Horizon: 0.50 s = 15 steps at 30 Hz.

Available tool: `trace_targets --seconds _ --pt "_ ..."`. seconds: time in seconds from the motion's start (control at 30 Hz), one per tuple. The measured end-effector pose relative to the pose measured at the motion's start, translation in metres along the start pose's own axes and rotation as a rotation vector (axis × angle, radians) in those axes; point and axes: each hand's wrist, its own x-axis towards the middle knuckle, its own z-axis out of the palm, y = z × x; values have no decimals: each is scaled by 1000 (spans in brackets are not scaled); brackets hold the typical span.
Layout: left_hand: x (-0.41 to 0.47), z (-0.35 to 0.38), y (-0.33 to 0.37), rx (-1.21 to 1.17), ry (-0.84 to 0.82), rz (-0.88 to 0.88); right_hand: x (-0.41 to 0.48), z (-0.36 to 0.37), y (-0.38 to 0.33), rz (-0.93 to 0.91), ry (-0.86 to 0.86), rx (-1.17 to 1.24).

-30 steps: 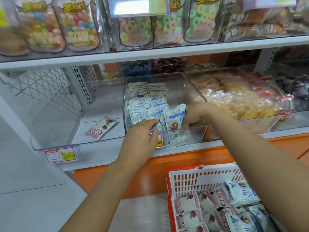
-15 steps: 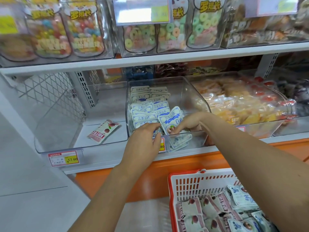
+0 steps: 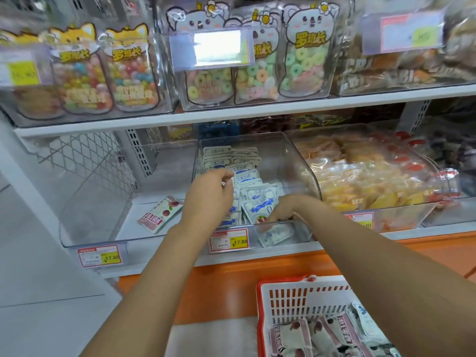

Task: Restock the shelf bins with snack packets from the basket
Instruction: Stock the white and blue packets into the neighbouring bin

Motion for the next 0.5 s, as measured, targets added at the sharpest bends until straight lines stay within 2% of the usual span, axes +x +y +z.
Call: trace_targets --seconds 0.07,0.17,0.33,0.5 --pt "25 6 0 98 -100 -20 2 1 1 24 -20 -105" --pt "63 23 -3 234 -230 -11 8 4 2 19 57 -250" --pt "99 58 3 388 -342 125 15 6 5 -11 50 -245" --pt "116 72 1 439 -426 46 16 2 5 17 -5 -182"
